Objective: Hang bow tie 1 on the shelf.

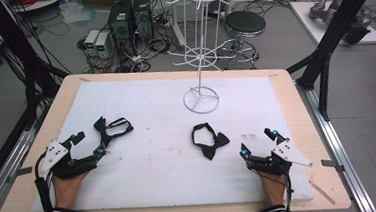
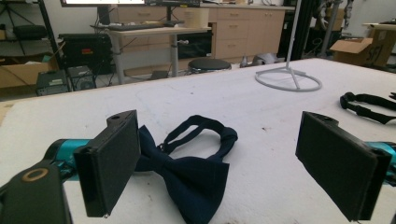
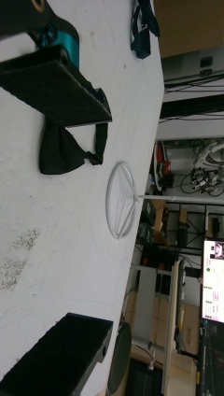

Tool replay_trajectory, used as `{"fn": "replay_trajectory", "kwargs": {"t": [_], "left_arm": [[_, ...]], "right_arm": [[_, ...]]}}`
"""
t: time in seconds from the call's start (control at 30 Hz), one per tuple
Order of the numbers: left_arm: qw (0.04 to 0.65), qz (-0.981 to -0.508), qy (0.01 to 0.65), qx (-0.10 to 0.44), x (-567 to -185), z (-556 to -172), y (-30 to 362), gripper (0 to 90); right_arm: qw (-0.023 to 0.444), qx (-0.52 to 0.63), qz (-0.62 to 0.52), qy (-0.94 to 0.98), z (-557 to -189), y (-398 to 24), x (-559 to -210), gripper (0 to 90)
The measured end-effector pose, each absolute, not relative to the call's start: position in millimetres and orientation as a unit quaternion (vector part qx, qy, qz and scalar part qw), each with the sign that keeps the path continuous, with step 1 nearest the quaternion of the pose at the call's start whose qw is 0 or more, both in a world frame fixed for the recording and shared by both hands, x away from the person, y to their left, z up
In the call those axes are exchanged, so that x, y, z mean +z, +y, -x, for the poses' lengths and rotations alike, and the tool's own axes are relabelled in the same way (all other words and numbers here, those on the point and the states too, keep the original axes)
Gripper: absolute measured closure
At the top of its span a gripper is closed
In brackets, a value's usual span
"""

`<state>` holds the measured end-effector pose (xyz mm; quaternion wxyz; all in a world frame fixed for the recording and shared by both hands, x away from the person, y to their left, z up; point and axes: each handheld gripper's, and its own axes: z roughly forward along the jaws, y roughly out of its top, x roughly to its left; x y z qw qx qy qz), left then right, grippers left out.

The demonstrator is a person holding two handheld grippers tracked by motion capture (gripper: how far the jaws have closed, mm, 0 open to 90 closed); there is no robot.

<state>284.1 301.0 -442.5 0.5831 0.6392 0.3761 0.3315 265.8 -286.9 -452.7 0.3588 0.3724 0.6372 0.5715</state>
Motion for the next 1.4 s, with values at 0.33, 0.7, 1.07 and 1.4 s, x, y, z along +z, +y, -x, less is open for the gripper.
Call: {"fn": "replay_trajectory", "kwargs": {"t": [0.33,0.7,1.07,1.4], "left_arm": [[0.549,-0.662,0.401,0.315,-421.3,-294.0,303.6,14.3],[0.518,-0.685,0.419,0.295,-402.6,-306.6,305.4,14.6],[0.488,-0.701,0.443,0.272,-390.3,-321.1,298.9,14.8],[0.452,-0.713,0.474,0.251,-388.5,-336.3,298.8,15.1]], "right_arm": [[0.360,0.571,-0.372,0.637,-265.7,-286.9,-452.7,2.2],[0.360,0.570,-0.372,0.638,-265.4,-286.2,-452.6,2.2],[0.360,0.570,-0.370,0.639,-265.3,-285.9,-452.6,2.2],[0.358,0.571,-0.373,0.638,-265.3,-286.4,-452.7,2.2]]}}
